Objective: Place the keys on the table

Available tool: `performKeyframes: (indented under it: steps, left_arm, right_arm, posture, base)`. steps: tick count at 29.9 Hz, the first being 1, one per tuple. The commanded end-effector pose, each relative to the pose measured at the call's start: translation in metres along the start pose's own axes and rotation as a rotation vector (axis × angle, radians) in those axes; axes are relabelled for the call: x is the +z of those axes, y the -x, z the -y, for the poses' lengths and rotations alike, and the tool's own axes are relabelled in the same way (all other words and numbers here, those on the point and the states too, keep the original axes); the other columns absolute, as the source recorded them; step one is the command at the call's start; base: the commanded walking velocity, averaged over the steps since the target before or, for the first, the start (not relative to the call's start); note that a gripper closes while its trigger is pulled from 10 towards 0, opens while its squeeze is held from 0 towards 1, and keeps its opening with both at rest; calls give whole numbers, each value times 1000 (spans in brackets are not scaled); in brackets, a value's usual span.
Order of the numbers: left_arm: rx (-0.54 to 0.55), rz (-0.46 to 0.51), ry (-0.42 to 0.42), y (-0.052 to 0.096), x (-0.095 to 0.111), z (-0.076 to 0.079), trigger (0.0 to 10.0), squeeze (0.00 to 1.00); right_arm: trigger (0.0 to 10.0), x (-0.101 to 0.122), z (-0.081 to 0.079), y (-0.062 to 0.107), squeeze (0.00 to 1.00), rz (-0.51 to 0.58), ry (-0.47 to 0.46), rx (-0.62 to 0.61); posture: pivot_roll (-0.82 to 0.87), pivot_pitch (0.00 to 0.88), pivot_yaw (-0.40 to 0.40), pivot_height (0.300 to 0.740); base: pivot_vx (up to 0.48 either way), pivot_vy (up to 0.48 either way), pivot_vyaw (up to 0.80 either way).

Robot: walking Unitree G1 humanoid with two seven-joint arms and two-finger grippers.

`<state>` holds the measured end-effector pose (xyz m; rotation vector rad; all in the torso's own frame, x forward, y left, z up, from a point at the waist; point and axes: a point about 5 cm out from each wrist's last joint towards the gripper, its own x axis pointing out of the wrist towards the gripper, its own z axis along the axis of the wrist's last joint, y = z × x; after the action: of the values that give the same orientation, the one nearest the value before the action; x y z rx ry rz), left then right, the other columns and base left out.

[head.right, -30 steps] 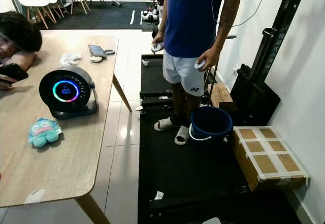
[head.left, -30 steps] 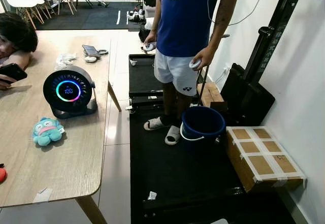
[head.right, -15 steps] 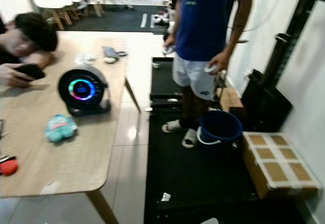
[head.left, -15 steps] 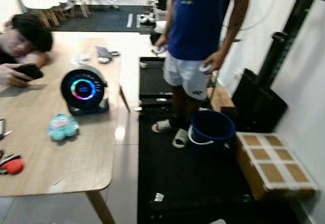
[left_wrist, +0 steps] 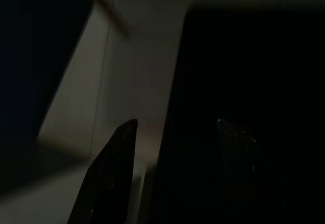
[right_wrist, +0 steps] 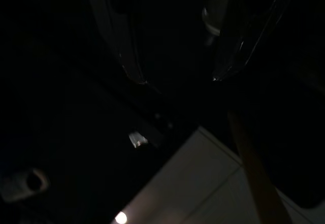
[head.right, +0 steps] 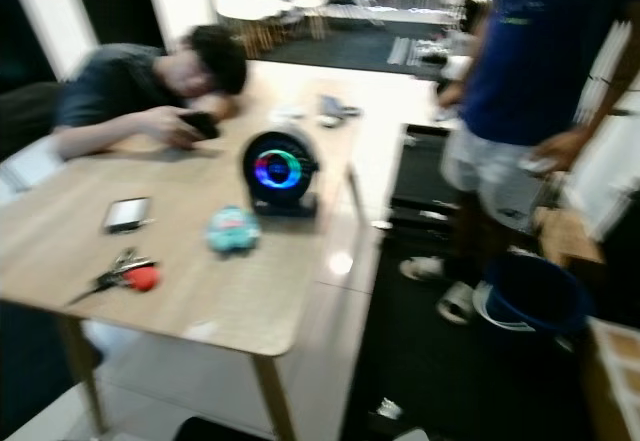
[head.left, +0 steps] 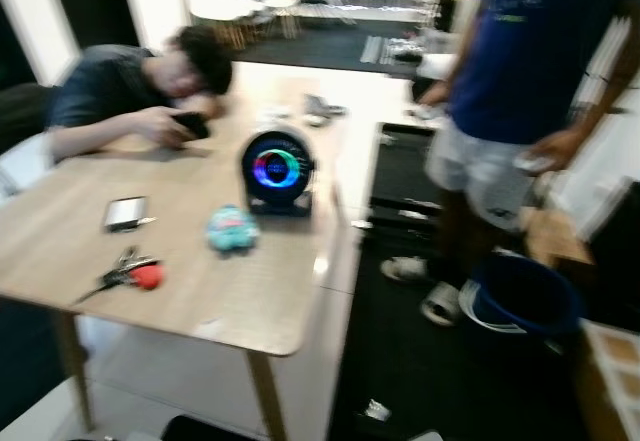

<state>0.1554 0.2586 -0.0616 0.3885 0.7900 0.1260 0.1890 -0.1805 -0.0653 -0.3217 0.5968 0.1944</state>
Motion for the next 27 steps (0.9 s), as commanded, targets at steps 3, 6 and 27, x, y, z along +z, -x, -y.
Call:
performKeyframes:
  steps: [3, 6, 27]
  left_arm:
    - [-11, -7, 6, 0, -1, 3, 10000, 0]
    - [-11, -7, 7, 0, -1, 3, 10000, 0]
    - [-14, -7, 6, -1, -1, 4, 10000, 0]
  right_arm:
    - [10000, -6, -4, 2, 0, -26, -9, 14]
    - [10000, -6, -4, 2, 0, -26, -9, 15]
    - [10000, -6, -5, 2, 0, -24, -5, 18]
  posture:
    - [160, 141, -3, 740]
    - [159, 140, -3, 740]
    - [159, 137, -5, 740]
  base:
    - [0, 0, 800]
    - [0, 0, 800]
    - [0, 0, 800]
